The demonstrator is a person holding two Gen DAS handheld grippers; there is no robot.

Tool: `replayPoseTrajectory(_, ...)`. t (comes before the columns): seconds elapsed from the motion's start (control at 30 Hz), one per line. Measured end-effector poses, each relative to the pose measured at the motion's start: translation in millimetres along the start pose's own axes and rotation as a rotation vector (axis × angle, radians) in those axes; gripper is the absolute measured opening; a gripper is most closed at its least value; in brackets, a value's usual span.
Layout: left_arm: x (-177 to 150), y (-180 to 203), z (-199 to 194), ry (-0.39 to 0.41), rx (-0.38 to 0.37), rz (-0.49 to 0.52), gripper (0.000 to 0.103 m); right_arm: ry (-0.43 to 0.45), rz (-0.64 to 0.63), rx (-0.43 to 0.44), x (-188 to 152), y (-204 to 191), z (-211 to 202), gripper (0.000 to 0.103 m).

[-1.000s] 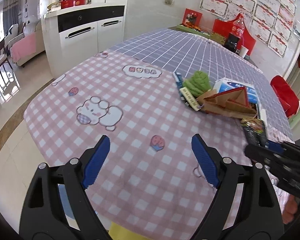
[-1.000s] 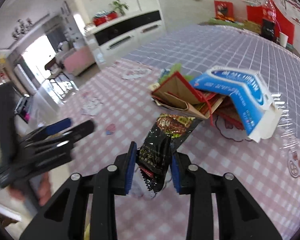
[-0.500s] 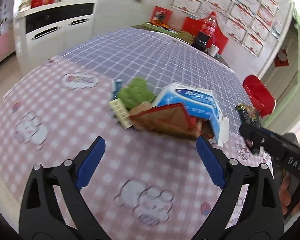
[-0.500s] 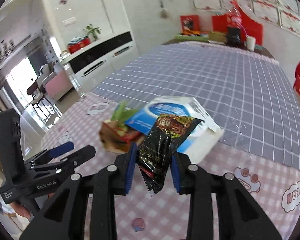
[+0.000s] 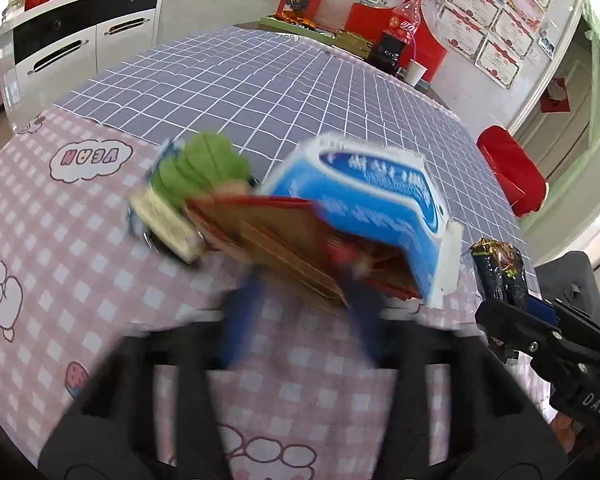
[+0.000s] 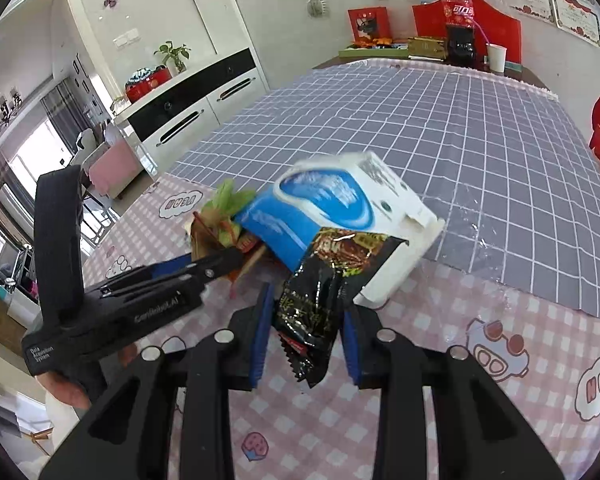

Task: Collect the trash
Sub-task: 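Grasp a brown paper bag with the left gripper while the right holds the black wrapper, then carry the paper bag and black wrapper over the blue wastebasket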

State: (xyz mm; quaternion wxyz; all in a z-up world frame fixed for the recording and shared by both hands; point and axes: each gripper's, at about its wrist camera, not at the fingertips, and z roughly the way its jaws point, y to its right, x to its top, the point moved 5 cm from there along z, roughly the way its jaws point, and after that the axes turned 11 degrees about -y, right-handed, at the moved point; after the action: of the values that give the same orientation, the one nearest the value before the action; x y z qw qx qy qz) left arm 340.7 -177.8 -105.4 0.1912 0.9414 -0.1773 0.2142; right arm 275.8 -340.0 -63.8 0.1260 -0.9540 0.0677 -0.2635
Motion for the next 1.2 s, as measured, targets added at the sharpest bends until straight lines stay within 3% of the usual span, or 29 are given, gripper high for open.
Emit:
replayPoseTrajectory(0.07, 0, -1, 0, 0.016, 0.046, 0.012, 0.021, -0.001, 0.003, -0.002, -2, 0, -1, 0.031)
replayPoseTrajectory(0.4, -12, -9, -36, 0.103, 0.063, 0.013, 0.016, 0.001, 0.000, -0.006, -13, -8, -6, 0.031)
replayPoseTrajectory(0.53, -15, -18, -62, 0.157, 0.051, -0.008, 0.012, 0.017, -0.016, 0.000, -14, -20, -14, 0.031)
replayPoseTrajectory(0.83, -27, -39, -119, 0.281, 0.110, -0.022, 0.005, 0.048, -0.071, 0.017, -13, -59, -24, 0.031)
replayPoseTrajectory(1.2, -54, -74, -169, 0.367, 0.161, -0.064, 0.004, 0.064, -0.133, 0.049, -17, -103, -31, 0.031)
